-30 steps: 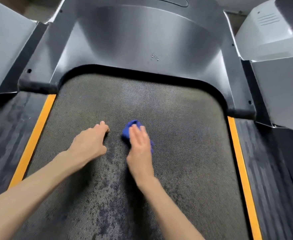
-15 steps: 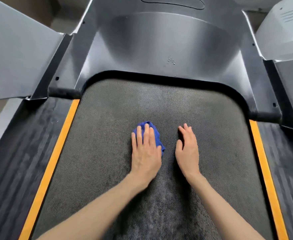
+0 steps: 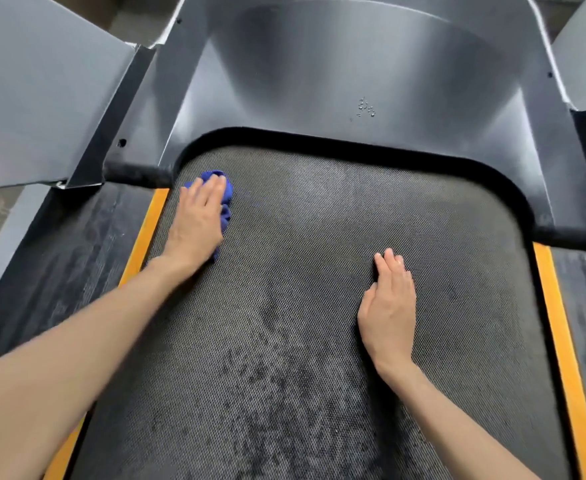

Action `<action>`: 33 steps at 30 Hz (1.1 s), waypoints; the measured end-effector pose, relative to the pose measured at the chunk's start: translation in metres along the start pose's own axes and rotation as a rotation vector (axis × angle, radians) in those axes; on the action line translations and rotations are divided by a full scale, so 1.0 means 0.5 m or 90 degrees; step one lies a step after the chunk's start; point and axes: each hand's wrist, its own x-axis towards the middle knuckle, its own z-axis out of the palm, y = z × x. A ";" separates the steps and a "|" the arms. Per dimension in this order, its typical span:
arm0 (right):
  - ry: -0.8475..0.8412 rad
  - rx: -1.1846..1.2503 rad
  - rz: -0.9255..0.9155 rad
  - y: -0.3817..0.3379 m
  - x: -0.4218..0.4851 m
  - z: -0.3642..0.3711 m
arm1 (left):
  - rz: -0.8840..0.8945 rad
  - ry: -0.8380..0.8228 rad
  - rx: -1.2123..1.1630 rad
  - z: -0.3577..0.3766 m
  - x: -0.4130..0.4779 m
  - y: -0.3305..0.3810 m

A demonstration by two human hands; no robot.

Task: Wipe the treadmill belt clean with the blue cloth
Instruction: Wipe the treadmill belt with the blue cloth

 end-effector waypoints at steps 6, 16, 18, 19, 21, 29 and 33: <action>-0.007 -0.036 0.002 -0.005 0.001 0.003 | 0.057 0.064 -0.231 -0.027 -0.073 0.106; 0.010 -0.021 -0.004 -0.006 -0.001 -0.006 | 0.179 0.051 -0.123 -0.013 -0.153 0.072; 0.007 -0.020 0.001 -0.009 0.000 -0.007 | 0.063 0.044 -0.118 -0.012 -0.099 -0.002; 0.003 -0.018 0.005 -0.011 0.000 -0.006 | 0.031 0.030 -0.132 -0.012 -0.083 -0.015; -0.002 -0.017 0.010 -0.013 -0.001 -0.005 | -0.029 0.037 -0.178 -0.015 -0.080 0.011; 0.011 -0.027 0.011 -0.012 0.000 -0.002 | 0.442 -0.035 -0.166 -0.004 -0.319 0.214; 0.007 -0.014 0.005 -0.010 0.000 -0.007 | 0.383 0.023 -0.108 -0.013 -0.219 0.142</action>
